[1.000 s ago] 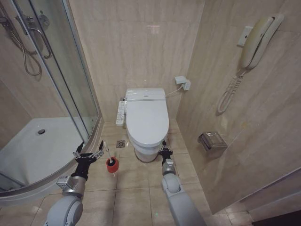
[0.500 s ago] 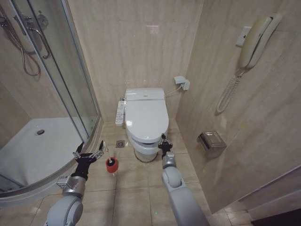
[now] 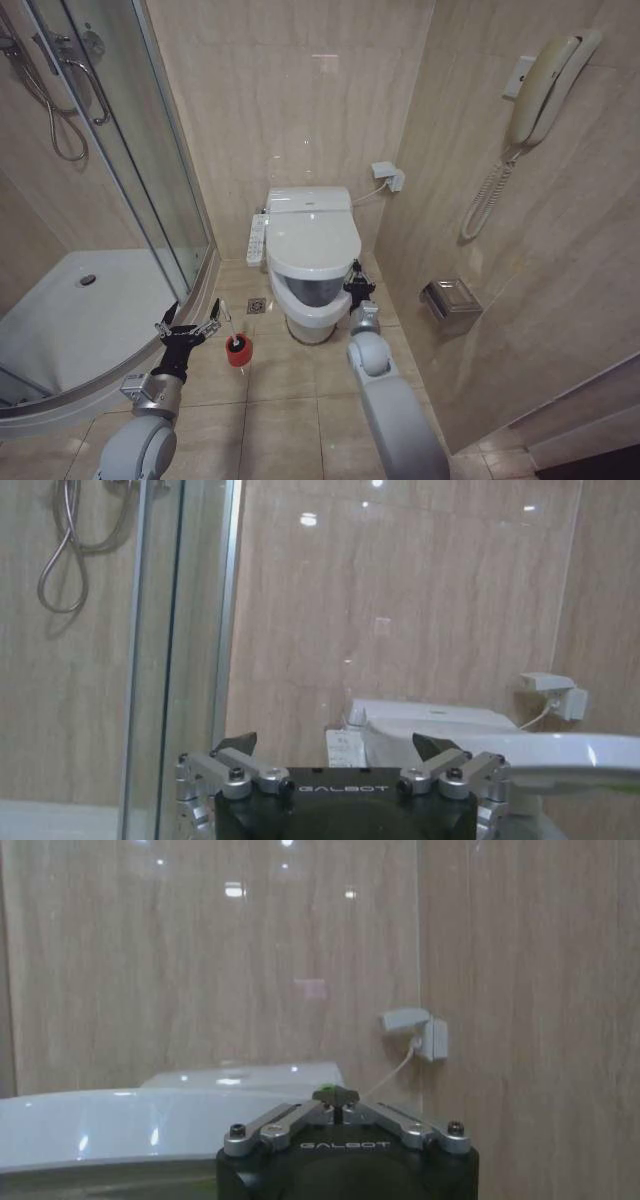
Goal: Open the toilet lid, clean the toilet bowl with a toilet brush, close the toilet lid, and flush.
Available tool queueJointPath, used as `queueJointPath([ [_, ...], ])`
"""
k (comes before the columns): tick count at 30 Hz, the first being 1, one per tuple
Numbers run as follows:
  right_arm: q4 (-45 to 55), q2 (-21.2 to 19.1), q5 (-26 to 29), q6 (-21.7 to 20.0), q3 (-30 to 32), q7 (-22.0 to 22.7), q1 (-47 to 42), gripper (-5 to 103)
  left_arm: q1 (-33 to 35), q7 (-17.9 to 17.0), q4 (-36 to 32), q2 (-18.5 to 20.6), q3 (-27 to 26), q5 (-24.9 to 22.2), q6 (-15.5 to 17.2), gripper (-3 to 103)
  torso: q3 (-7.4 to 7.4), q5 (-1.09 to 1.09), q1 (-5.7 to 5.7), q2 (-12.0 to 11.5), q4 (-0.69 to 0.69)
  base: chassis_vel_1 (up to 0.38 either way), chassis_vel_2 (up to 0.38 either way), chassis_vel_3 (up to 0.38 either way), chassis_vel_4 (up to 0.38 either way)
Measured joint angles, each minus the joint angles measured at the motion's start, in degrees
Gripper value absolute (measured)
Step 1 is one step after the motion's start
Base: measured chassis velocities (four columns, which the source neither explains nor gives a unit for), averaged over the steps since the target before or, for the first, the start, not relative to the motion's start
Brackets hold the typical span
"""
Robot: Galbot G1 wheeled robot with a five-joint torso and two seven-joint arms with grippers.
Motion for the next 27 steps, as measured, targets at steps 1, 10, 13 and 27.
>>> queueJointPath([
  [1,0.1,0.0,0.1,0.0,0.0,0.0,0.5,1,0.0,0.0,0.0,0.0,0.0,0.0,0.0,100,0.00,0.00,0.00,0.0,0.00,0.000,0.000,0.000,0.000],
  [10,0.3,0.0,0.4,-0.5,-0.4,0.2,4.2,1,0.0,0.0,0.0,0.0,0.0,0.0,0.0,100,0.00,0.00,0.00,0.0,0.01,0.000,0.000,0.000,0.000],
  [13,0.3,0.0,0.7,-0.7,-0.6,0.2,5.2,1,0.0,0.0,0.0,0.0,0.0,0.0,0.0,100,0.00,-0.01,0.00,0.0,0.00,0.000,0.000,0.000,0.000],
  [27,-0.4,-1.0,1.8,-5.2,-1.9,-0.5,9.3,1,0.0,0.0,0.0,0.0,0.0,0.0,0.0,100,-0.01,-0.01,-0.01,0.0,0.00,0.000,0.000,0.000,0.000],
])
